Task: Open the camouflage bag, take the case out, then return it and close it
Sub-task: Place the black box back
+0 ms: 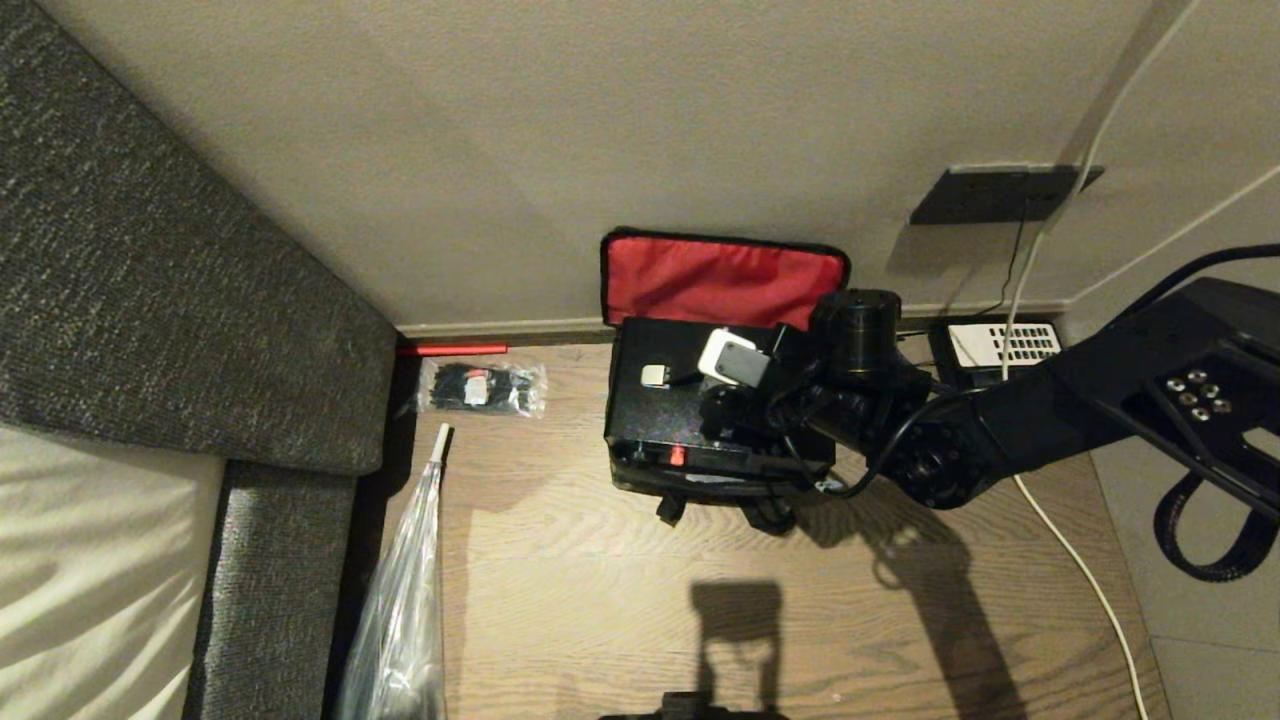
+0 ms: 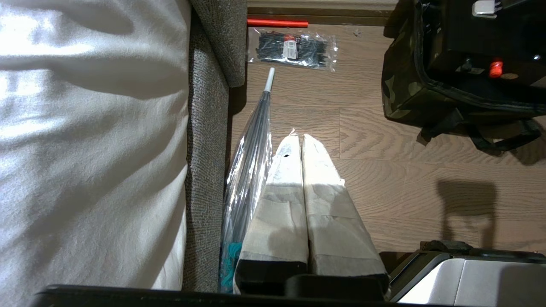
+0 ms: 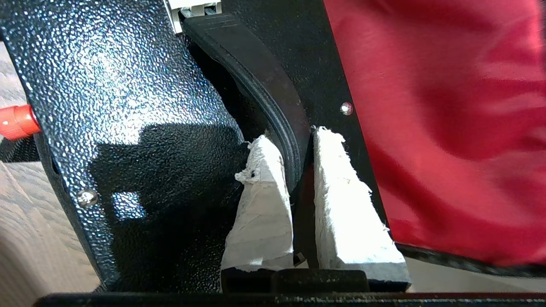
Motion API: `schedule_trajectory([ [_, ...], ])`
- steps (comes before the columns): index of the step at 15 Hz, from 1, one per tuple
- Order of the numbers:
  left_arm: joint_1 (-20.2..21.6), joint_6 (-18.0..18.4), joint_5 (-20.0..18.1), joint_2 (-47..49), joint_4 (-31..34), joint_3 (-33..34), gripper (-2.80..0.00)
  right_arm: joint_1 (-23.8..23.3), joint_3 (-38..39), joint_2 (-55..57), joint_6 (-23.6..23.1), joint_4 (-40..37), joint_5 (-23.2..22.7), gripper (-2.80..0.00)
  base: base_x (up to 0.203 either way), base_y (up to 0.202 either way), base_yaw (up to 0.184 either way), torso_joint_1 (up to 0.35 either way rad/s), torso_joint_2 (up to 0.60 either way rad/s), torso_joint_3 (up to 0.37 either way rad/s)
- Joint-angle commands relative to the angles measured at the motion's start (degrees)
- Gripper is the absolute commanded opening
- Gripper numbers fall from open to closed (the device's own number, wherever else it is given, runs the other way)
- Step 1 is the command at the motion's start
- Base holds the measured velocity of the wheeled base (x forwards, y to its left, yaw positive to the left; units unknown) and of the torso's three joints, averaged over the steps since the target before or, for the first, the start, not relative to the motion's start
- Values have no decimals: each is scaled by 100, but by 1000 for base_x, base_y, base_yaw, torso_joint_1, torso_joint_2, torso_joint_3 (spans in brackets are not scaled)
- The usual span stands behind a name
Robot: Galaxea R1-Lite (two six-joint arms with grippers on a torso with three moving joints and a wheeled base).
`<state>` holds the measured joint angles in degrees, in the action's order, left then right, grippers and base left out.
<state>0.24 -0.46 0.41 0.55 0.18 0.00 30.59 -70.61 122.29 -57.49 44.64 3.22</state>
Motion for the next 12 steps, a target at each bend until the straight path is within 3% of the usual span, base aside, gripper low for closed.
schedule_trajectory([
  [1,2,2,2,7,-1,18,-280,0,-80,169,28,18,3,-280,0,0,0,0,0,0],
  [12,2,-7,2,77,-1,18,-280,-161,-507,1159,427,36,-152,-280,0,0,0,0,0,0],
])
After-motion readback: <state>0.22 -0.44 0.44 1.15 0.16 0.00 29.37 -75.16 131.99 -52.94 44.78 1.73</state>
